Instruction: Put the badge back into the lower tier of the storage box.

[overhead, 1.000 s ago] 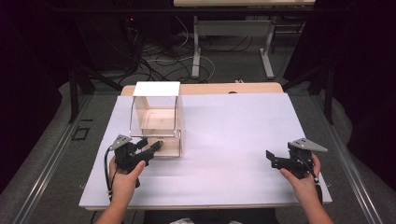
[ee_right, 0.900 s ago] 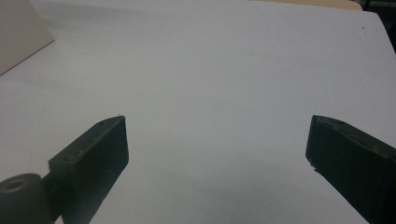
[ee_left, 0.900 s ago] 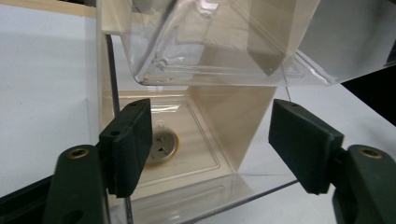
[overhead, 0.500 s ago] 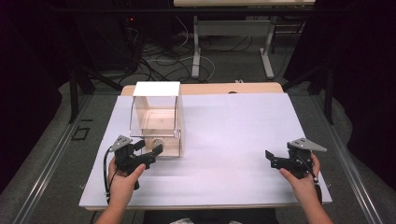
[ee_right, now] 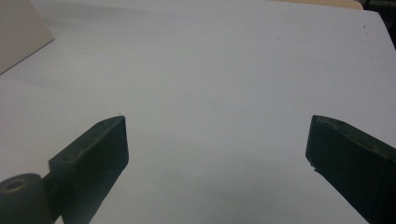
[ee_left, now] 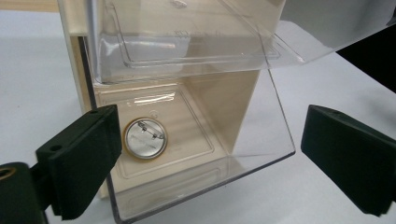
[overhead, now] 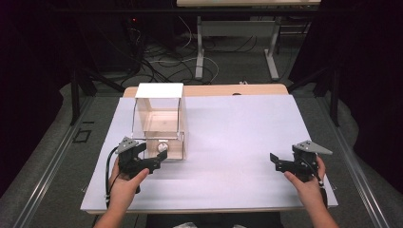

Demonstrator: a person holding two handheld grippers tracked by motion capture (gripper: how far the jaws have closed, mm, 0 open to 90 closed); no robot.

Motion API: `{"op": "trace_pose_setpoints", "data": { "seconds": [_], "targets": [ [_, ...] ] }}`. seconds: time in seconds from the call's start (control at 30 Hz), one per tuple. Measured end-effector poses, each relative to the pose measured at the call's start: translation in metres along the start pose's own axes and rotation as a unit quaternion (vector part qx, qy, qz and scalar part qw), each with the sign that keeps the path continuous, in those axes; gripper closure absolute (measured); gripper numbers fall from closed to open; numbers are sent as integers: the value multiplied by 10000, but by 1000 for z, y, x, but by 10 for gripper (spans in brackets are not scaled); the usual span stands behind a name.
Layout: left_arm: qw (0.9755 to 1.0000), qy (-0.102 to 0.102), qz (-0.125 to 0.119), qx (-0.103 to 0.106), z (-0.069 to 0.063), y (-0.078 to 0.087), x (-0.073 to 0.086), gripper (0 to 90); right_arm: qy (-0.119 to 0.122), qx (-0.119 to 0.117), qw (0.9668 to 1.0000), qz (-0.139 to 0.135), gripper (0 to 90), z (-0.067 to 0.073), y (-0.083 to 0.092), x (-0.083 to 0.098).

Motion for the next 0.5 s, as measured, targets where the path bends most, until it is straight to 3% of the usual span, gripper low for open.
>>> {"op": "trace_pose_setpoints", "data": {
  "seconds": [0.23,0.5],
  "targets": [
    [9999,-107,50,11,-1,9,-1,7,-6,5,10000,-5,57,0,0,0],
    [10000,76,-9,1,1,20,-3,6,-46,11,10000,11,56,1,0,0]
  ]
}}
Point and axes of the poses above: each handheld gripper's, and its own axes: y roughly backward along the jaws, x roughly out of its underside, z roughly to its left, the point moved 9 cm from there along -y, roughly forward along the jaws, and after that the axes turned 4 degrees about -z, right-handed, at the moved point
